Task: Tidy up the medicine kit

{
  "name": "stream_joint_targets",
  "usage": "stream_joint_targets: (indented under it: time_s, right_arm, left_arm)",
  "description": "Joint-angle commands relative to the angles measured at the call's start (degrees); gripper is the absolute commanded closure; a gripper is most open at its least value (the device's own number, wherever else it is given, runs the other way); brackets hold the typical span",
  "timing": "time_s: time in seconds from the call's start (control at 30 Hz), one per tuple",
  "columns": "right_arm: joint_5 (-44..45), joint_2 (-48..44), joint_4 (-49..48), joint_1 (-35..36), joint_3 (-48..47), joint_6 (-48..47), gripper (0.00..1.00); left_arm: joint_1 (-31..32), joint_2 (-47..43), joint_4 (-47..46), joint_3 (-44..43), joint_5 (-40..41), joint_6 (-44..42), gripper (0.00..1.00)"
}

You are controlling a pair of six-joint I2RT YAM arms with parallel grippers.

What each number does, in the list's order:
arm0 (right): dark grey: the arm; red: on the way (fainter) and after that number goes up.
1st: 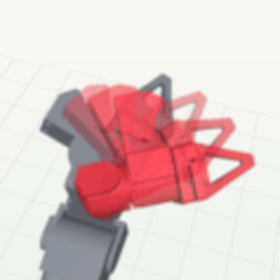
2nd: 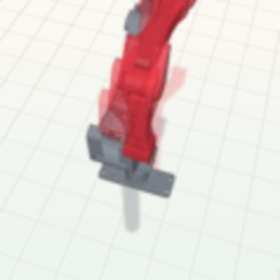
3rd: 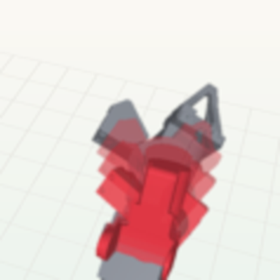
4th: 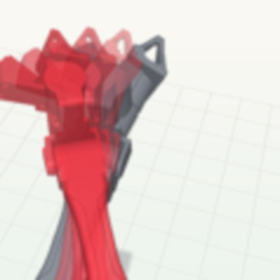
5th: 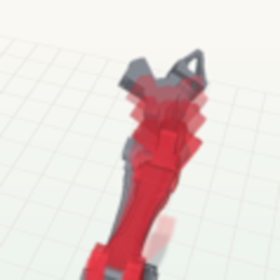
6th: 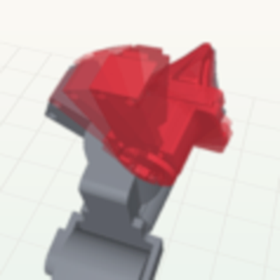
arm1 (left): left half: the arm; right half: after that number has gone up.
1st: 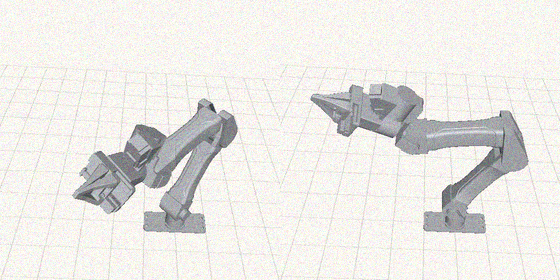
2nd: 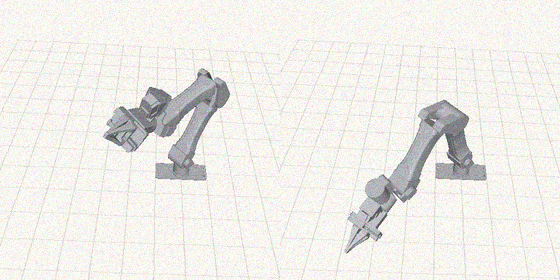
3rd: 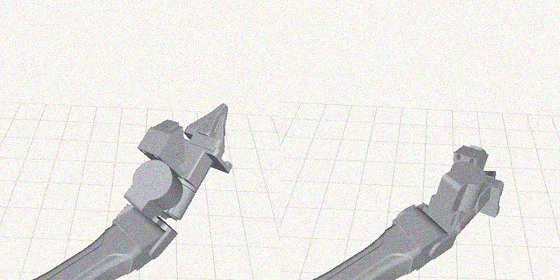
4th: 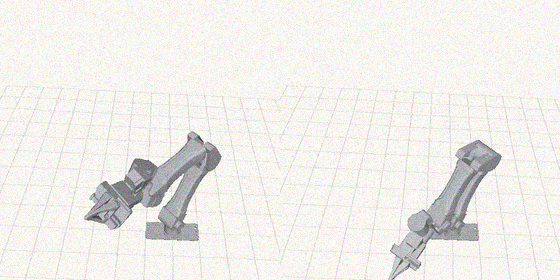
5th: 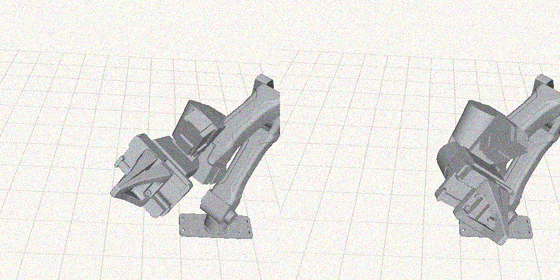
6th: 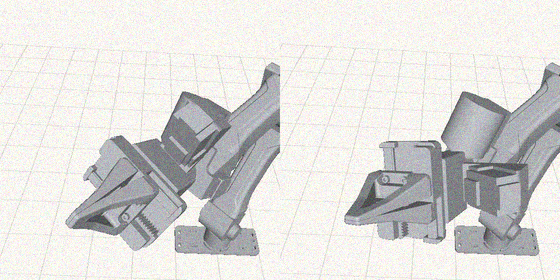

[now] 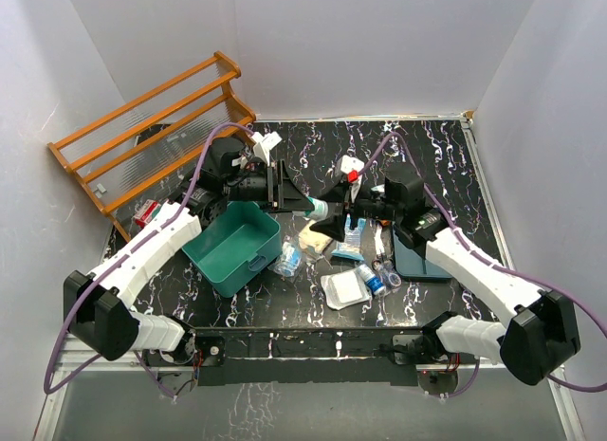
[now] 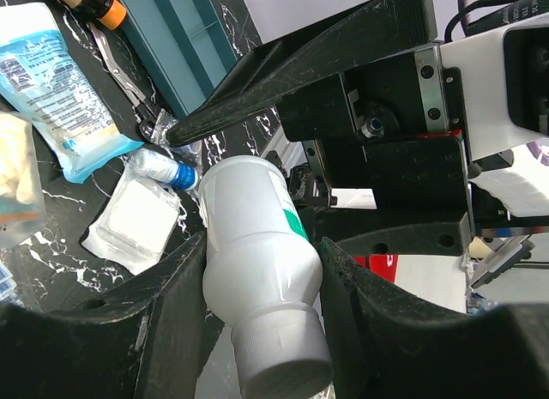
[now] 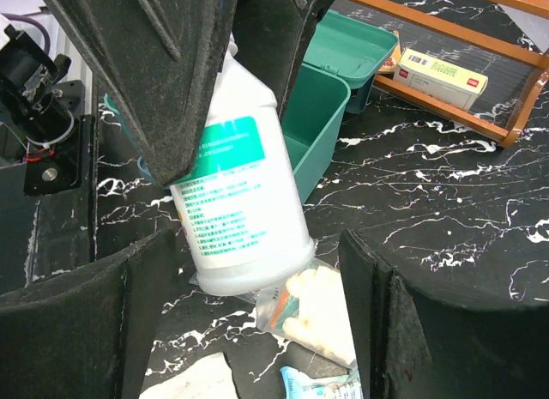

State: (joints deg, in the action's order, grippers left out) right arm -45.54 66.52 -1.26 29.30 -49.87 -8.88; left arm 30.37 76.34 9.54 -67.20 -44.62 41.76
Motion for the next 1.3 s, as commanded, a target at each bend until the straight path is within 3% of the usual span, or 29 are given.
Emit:
stream_joint_targets:
  time_s: [0.0, 0.17, 0.33, 0.47, 0.57, 0.73, 0.87, 1.13, 1.27]
  right_arm:
    - [-0.51, 0.59, -2.52, 1.28, -3.25, -3.06, 0.26]
    - [2.08, 2.83, -2.72, 1.95, -4.47, -2.43, 0.26]
    - [1.1, 2.87, -2.59, 2.07, -4.59, -2.61, 0.45]
    - [0.38, 2.92, -3.14, 2.02, -4.47, -0.99, 0.61]
    - [2.27, 2.93, -7.15, 2.2, -3.4, 5.45, 0.63]
    - [6.34, 1.81, -20.1, 3.7, 1.3, 18.81, 0.64]
    - [10.68, 2.62, -24.31, 5.81, 2.14, 25.78, 0.65]
    - [17.87, 4.67, -23.99, 7.69, 1.73, 31.4, 0.66]
    - [20.31, 6.0, -22.09, 7.98, 0.58, 33.49, 0.66]
  left_arm:
    - [-0.01, -0.49, 0.15, -2.54, -3.54, 2.19, 0.63]
    - [-0.03, -0.35, 0.39, -2.12, -3.37, 3.11, 0.63]
    - [0.03, -0.58, 0.98, -1.88, -2.36, 3.12, 0.59]
    - [0.0, -0.97, -0.85, -1.15, -1.24, 4.24, 0.49]
    - [0.04, -2.7, -5.15, 1.23, 1.82, 6.11, 0.37]
    - [-0.04, -7.42, -13.84, 7.75, 11.85, 8.65, 0.31]
    - [0.03, -9.55, -20.58, 12.1, 16.08, 10.69, 0.32]
    - [0.03, -12.03, -25.05, 17.06, 20.81, 12.16, 0.47]
    - [0.0, -12.43, -26.0, 17.91, 20.89, 12.46, 0.45]
